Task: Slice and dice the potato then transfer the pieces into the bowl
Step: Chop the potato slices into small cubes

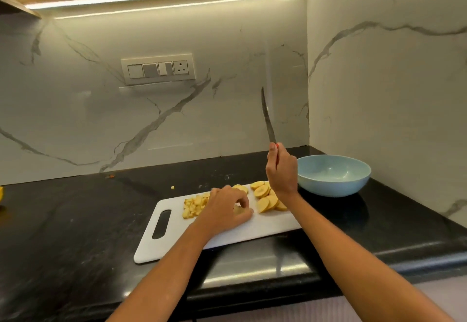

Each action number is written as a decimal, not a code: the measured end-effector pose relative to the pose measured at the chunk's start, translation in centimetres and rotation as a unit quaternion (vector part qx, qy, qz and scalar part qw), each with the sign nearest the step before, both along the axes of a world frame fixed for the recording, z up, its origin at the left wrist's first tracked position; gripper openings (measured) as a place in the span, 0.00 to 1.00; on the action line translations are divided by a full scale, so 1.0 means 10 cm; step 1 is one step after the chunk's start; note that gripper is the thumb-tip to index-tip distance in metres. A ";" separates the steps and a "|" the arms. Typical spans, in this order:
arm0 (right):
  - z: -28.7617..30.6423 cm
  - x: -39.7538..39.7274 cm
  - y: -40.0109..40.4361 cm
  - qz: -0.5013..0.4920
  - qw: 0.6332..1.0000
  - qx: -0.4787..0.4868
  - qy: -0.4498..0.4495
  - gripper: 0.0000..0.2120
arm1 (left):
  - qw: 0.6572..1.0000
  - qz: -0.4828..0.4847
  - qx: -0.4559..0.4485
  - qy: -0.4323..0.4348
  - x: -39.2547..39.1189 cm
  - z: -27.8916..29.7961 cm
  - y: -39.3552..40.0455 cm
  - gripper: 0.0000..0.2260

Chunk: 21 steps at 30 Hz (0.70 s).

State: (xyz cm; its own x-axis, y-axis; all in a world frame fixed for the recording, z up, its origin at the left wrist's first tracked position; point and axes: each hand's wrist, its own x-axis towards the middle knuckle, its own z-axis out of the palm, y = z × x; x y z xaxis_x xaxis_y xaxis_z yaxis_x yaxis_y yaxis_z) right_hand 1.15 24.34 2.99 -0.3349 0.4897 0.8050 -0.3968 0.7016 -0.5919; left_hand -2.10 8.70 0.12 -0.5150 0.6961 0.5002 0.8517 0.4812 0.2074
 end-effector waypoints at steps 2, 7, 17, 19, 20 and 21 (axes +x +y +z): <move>0.01 -0.08 0.05 -0.009 1.000 0.010 -0.003 0.12 | 0.999 0.020 -0.020 0.032 -0.15 0.03 -0.05 0.04; 0.04 -0.14 0.11 -0.010 1.000 0.021 0.007 0.12 | 0.996 0.066 0.063 -0.012 -0.49 0.08 -0.19 0.07; 0.01 -0.09 0.11 -0.014 0.999 0.030 -0.039 0.14 | 0.979 0.131 0.132 -0.083 -0.58 0.11 -0.41 0.07; 0.01 -0.08 0.11 -0.014 0.999 0.026 -0.043 0.14 | 0.974 0.105 0.167 -0.113 -0.55 0.17 -0.42 0.07; 0.01 -0.08 0.10 -0.013 0.999 0.026 -0.043 0.15 | 0.973 0.090 0.175 -0.124 -0.52 0.19 -0.44 0.07; 0.01 -0.07 0.10 -0.012 0.999 0.028 -0.044 0.15 | 0.972 0.075 0.177 -0.132 -0.49 0.22 -0.45 0.06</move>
State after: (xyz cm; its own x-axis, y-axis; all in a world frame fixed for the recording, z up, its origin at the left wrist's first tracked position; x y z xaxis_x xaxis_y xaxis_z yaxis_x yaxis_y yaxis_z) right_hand 0.41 25.34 3.09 -0.3940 0.4535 0.7994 -0.3278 0.7433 -0.5832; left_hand -7.03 4.20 2.27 -0.7410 0.4121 0.5302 0.6715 0.4550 0.5848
